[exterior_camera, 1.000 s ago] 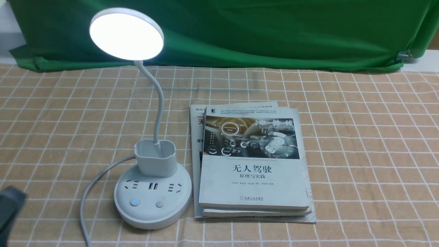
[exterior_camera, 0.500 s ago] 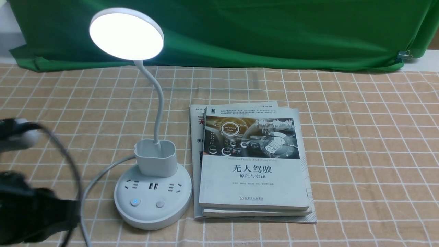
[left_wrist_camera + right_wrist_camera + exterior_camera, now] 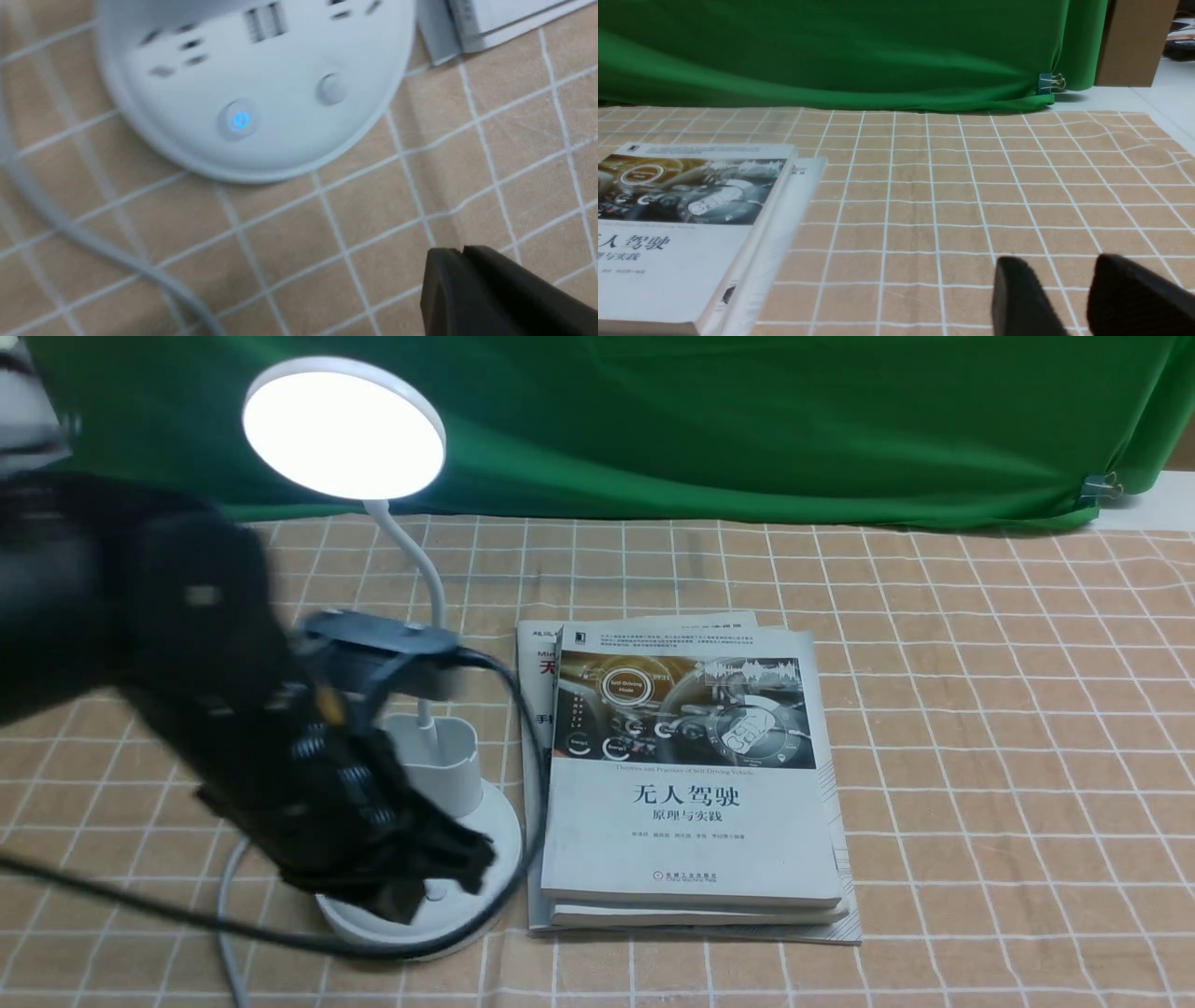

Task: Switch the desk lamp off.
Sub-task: Use the left arm to press the button switch on the lamp holder

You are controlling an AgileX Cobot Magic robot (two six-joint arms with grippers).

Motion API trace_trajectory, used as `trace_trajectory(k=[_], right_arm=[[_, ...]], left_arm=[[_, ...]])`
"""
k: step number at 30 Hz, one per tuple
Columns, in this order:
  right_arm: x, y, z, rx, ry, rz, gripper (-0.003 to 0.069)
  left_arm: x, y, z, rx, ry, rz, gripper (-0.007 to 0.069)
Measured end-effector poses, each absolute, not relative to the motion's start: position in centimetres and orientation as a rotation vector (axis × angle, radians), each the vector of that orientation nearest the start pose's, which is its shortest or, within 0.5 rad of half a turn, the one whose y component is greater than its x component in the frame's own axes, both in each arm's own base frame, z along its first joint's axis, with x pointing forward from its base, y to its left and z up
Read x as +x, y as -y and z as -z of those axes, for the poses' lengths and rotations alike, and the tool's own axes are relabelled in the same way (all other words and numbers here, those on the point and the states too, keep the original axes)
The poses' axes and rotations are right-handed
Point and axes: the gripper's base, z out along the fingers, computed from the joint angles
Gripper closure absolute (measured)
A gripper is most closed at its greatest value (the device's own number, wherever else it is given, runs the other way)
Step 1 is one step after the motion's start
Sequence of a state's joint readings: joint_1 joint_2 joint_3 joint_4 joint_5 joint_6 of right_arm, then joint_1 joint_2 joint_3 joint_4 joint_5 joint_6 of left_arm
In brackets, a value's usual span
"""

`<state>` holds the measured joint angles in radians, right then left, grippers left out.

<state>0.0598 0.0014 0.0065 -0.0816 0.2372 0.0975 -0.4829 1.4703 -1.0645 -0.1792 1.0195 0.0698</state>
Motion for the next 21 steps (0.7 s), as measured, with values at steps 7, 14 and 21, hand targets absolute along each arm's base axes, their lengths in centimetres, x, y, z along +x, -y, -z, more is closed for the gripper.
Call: trace_trajectory(k=[7,14,21], right_arm=[[5.6,-0.2,-18.9,-0.022,-1.728,-0.041,0.0417],[5.6,-0.2,-18.9,-0.022,-1.728,-0.041,0.0417],[5.6,-0.2,-18.9,-0.022,-1.728,-0.041,0.0417]], left_arm=[[26.2,15.1,-23.7,0.719,-2.885,0.250,0.0619],[27.3,15.5,-21.5,0.742,-2.901,0.196,0.0619],[27.8,15.6,-20.9,0.744,-2.882,0.182,0.0619]])
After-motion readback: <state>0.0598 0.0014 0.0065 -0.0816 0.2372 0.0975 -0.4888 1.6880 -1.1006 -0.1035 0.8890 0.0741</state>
